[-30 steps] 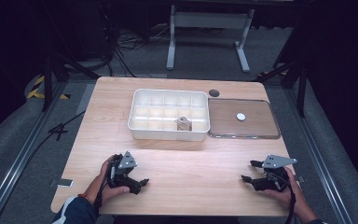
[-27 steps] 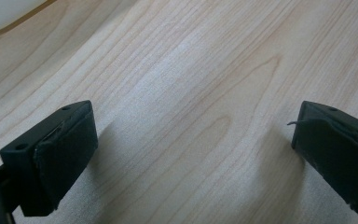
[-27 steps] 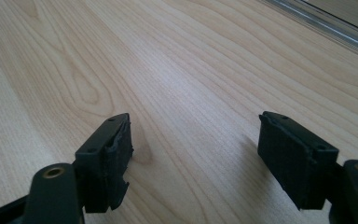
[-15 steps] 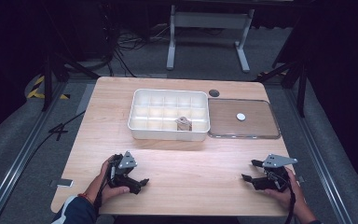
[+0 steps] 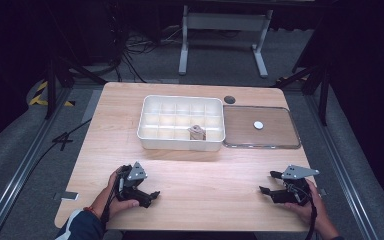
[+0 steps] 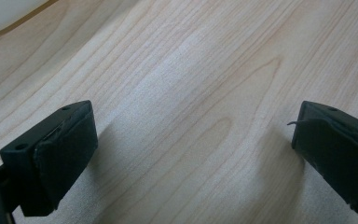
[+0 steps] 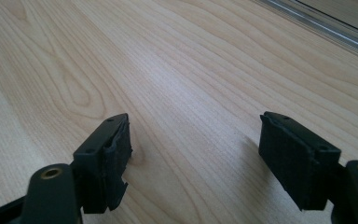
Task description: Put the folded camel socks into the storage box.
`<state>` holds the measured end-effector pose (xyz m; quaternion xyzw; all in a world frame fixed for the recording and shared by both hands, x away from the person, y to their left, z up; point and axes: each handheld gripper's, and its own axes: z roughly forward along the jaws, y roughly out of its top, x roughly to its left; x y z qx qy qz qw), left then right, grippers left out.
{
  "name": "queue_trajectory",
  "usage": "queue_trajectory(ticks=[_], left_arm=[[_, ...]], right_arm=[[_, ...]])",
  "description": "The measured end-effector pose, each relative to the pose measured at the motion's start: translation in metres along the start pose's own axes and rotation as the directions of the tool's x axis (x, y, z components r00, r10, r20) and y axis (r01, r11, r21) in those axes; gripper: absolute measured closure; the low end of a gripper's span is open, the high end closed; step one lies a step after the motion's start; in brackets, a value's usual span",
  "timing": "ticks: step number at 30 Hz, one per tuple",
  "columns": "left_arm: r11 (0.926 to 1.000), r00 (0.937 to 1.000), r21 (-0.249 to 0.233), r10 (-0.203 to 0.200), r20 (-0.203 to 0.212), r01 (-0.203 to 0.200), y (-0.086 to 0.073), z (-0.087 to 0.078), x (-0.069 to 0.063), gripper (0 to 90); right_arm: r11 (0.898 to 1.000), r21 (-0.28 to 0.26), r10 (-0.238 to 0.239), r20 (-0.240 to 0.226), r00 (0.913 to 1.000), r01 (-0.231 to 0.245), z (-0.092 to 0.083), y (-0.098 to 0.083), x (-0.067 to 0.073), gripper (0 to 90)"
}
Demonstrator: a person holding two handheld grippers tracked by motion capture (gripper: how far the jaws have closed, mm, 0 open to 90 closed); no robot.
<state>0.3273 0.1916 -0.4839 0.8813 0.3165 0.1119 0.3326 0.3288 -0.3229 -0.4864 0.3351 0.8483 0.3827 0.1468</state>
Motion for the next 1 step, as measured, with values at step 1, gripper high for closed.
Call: queue_trajectory(ticks=[1], left_arm=[[1.0, 1.0, 0.0, 0.001, 0.001, -0.001, 0.0002, 0.0001, 0.0001, 0.3]], right_arm=[[1.0, 0.0, 0.0, 0.0, 1.0, 0.0, 0.0, 0.0, 0.0, 25.8]])
